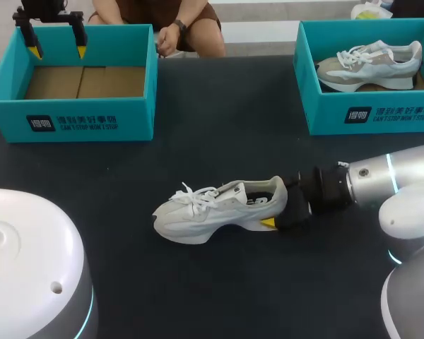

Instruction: Take the shoe out of the shoebox, open the shoe tongue, remove and reinsert the insole, then place the shoe into the shoebox

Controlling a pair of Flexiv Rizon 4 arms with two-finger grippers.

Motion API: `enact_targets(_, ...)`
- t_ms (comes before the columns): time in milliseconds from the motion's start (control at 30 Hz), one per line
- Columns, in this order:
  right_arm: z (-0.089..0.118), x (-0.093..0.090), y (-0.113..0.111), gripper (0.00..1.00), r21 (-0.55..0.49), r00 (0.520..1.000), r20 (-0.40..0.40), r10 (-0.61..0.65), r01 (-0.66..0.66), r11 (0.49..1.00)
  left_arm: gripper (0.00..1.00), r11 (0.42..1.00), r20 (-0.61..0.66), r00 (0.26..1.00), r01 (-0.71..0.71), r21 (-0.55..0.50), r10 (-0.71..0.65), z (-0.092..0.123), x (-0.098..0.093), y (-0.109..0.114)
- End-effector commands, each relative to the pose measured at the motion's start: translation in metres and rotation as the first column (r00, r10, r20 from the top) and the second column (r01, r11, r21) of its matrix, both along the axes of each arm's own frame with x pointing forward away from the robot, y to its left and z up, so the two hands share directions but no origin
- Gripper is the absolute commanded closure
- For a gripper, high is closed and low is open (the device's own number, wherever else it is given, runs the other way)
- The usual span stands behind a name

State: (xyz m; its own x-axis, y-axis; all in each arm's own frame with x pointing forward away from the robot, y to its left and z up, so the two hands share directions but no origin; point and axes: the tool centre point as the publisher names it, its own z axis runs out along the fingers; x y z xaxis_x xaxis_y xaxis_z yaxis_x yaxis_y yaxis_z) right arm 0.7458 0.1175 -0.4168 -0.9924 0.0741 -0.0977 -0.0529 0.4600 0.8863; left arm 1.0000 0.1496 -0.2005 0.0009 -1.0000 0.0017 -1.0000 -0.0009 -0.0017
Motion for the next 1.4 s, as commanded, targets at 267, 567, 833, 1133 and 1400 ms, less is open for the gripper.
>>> enact_targets(267, -0.004, 0.004, 0.001, 1.00, -0.005, 1.000, 0.001, -0.002, 0.002, 1.000, 0.00, 1.000, -0.001, 1.000, 0.000, 0.001, 0.000, 0.000, 0.000, 0.000)
enact_targets(567, -0.004, 0.004, 0.001, 1.00, -0.005, 1.000, 0.001, -0.002, 0.002, 1.000, 0.00, 0.998, 0.082, 0.995, -0.056, -0.004, 0.057, 0.021, -0.028, -0.022)
enact_targets(833, -0.004, 0.004, 0.001, 1.00, -0.005, 1.000, 0.001, -0.002, 0.002, 1.000, 0.00, 0.990, 0.093, 0.985, -0.141, -0.021, 0.143, 0.030, -0.067, -0.069)
enact_targets(1133, -0.004, 0.004, 0.001, 1.00, -0.005, 1.000, 0.001, -0.002, 0.002, 1.000, 0.00, 0.990, 0.030, 0.995, -0.095, -0.107, 0.099, 0.023, -0.111, -0.132)
enact_targets(1400, -0.004, 0.004, 0.001, 1.00, -0.005, 1.000, 0.001, -0.002, 0.002, 1.000, 0.00, 0.980, -0.012, 0.994, -0.106, -0.168, 0.105, 0.012, -0.146, -0.172)
